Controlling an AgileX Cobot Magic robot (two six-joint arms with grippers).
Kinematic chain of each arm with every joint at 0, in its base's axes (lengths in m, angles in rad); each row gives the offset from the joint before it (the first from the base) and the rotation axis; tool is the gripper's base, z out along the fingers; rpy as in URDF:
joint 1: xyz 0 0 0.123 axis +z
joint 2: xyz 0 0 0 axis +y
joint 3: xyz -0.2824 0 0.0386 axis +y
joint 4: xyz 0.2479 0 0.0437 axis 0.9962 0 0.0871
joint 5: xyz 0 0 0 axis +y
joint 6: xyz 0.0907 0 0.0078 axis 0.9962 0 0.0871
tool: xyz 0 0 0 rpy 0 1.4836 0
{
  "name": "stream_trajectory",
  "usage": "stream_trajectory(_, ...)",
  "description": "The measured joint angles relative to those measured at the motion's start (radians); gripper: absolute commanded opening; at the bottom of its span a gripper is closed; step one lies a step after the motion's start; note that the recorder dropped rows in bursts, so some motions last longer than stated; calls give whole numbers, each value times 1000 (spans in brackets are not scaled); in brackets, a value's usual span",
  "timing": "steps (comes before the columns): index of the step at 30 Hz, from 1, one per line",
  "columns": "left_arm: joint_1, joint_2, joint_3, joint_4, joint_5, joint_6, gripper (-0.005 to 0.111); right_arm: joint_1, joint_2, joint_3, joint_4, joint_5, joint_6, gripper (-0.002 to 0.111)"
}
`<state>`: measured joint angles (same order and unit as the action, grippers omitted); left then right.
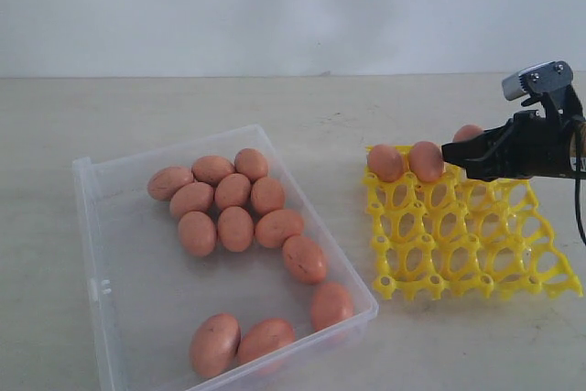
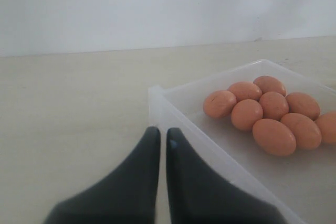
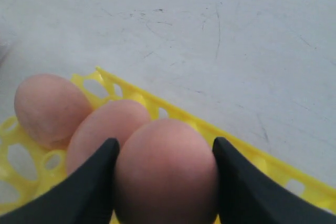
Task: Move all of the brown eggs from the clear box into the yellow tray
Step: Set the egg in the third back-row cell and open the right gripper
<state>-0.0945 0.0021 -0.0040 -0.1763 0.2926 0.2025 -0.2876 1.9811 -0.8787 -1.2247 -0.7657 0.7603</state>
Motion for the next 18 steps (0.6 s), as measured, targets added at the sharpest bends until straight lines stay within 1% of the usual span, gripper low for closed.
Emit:
stream_trajectory(1, 0, 0, 0, 0, 0, 0, 4, 0, 0, 0, 0, 0, 0, 58)
stream_trajectory(3, 0, 0, 0, 0, 0, 0, 4, 0, 0, 0, 0, 0, 0, 61)
stream_trajectory(13, 0, 0, 0, 0, 0, 0, 4, 0, 0, -1, 15, -2, 0, 61)
stream_trajectory(16, 0, 0, 0, 0, 0, 0, 4, 0, -2, -5, 69, -31, 0, 61)
stream_trajectory(18, 0, 0, 0, 0, 0, 0, 4, 0, -21, -7, 138, -87, 0, 59)
